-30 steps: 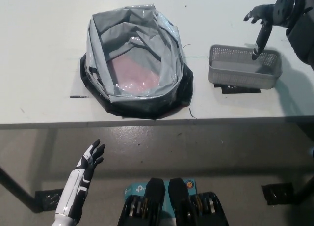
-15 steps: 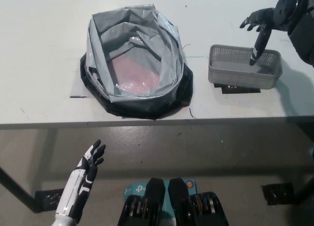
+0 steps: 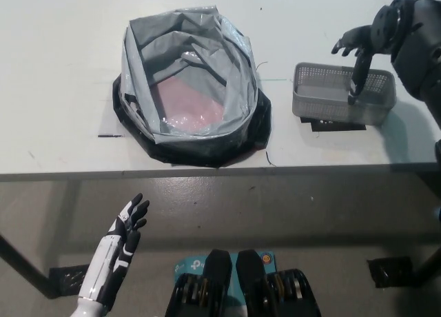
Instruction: Use the right hand to pick up a small rectangular container and put it into a plastic bag and lift the bag
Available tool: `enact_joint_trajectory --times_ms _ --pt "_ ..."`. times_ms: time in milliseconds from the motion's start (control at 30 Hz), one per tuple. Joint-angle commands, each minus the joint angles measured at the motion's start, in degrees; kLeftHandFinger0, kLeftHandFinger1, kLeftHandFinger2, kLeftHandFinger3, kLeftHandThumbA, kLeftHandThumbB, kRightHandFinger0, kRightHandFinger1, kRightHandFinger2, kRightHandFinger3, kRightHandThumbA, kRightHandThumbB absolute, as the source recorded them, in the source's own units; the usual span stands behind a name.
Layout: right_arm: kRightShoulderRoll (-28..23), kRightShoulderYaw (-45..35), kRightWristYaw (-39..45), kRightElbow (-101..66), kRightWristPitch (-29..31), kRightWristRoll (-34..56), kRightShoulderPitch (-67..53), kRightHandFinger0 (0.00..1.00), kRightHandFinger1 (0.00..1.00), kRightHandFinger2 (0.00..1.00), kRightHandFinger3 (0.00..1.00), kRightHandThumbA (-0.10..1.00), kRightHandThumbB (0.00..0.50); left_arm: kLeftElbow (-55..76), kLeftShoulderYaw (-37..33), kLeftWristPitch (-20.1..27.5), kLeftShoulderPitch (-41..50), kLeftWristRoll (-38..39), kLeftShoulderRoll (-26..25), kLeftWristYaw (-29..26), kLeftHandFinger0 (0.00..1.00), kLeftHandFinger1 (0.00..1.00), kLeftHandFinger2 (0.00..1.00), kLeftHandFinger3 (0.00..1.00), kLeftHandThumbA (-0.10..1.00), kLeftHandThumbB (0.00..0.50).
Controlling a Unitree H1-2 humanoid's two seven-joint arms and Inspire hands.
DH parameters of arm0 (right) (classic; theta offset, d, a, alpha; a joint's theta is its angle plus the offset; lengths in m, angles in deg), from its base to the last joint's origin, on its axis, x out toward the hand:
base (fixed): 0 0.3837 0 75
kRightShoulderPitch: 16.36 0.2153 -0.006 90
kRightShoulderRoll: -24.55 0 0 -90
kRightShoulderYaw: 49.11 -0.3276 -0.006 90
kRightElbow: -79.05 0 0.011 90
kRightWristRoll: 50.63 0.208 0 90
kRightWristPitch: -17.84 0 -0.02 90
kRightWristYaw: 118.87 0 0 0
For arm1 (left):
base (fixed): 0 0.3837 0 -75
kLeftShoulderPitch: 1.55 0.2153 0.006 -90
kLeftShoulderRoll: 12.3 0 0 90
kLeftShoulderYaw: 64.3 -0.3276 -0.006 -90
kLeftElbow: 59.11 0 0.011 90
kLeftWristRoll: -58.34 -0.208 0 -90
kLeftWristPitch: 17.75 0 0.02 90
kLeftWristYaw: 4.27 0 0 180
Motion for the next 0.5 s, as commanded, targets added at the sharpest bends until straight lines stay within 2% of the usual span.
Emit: enact_joint_trajectory --times_ms 0,333,467 --pt "0.45 0.69 -0.97 0.04 0.85 -0.99 1.94 1.0 1.0 1.0 1.0 1.0 0.5 2.36 0.15 0.16 -0.52 0.53 -0.67 0.46 1.0 1.0 1.0 1.0 0.96 0.167" --pt "2.24 0.33 -2.14 0.56 -0.95 -0.63 -0.16 1.0 1.0 1.0 1.0 1.0 0.5 1.7 0.19 1.77 -0.95 0.7 -0.8 0.46 1.0 1.0 1.0 1.0 0.95 0.153" --pt "2.61 0.85 -3.51 0.63 -1.2 -1.24 -1.33 1.0 1.0 1.0 1.0 1.0 0.497 1.87 0.13 1.5 -0.9 0.64 -0.78 0.48 1.0 1.0 1.0 1.0 0.96 0.165"
